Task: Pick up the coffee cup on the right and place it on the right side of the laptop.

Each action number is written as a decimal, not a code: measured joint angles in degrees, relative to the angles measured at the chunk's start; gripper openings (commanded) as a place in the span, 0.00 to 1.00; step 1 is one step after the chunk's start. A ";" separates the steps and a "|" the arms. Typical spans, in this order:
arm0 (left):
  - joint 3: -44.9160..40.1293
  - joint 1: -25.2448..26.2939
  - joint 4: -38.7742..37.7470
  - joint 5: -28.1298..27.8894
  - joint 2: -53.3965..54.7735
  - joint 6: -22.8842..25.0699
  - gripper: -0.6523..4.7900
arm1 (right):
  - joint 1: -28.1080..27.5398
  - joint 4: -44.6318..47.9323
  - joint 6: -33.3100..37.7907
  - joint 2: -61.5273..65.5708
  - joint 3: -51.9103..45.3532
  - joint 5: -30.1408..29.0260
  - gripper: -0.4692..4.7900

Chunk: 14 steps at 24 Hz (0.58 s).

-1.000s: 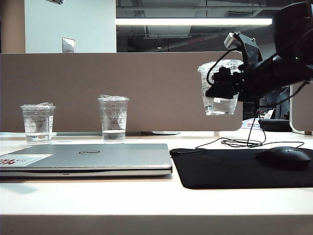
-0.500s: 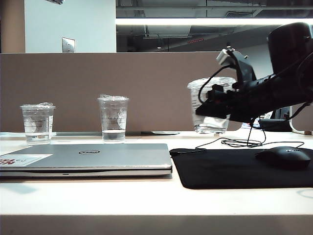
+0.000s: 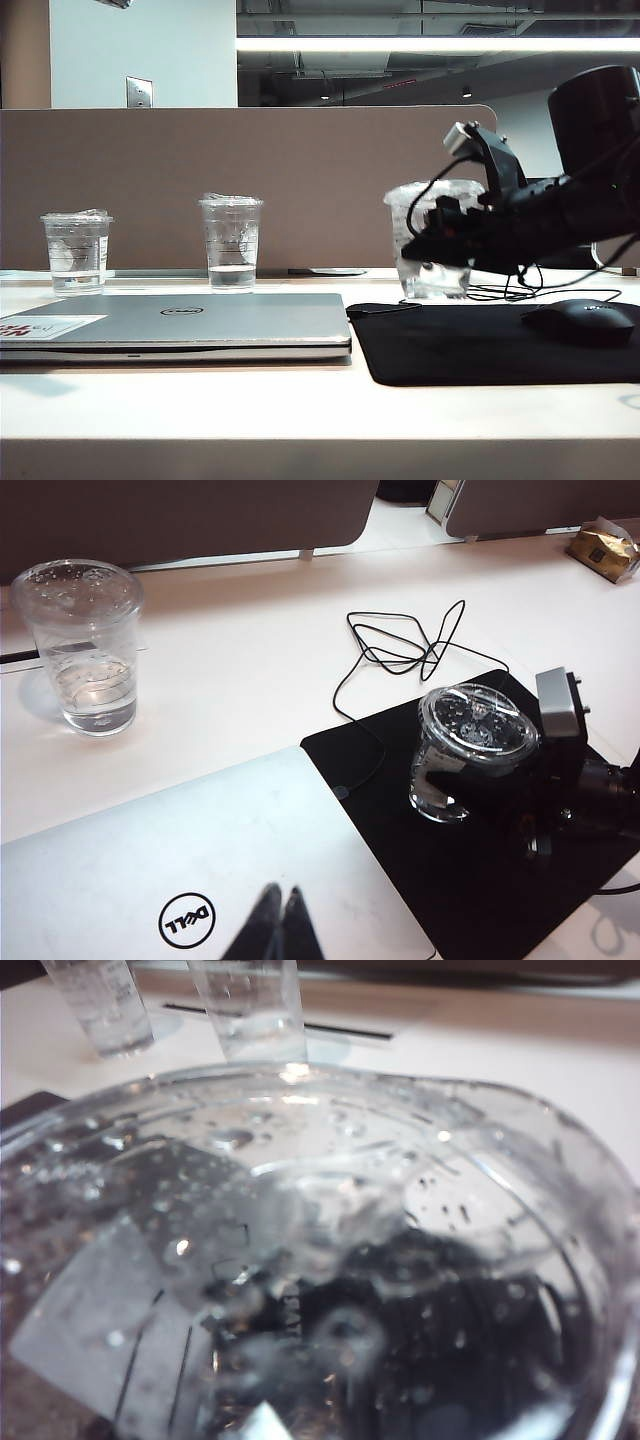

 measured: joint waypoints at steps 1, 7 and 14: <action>0.00 0.00 0.00 0.00 0.00 0.00 0.11 | -0.02 0.02 0.02 0.00 -0.63 0.04 0.52; 0.00 0.00 0.00 0.00 0.00 0.00 0.11 | -0.02 2.60 -0.55 0.09 -3.52 1.44 0.52; 0.00 0.02 -0.02 0.00 0.00 0.00 0.11 | -0.02 5.07 -1.70 1.27 -3.43 3.89 0.52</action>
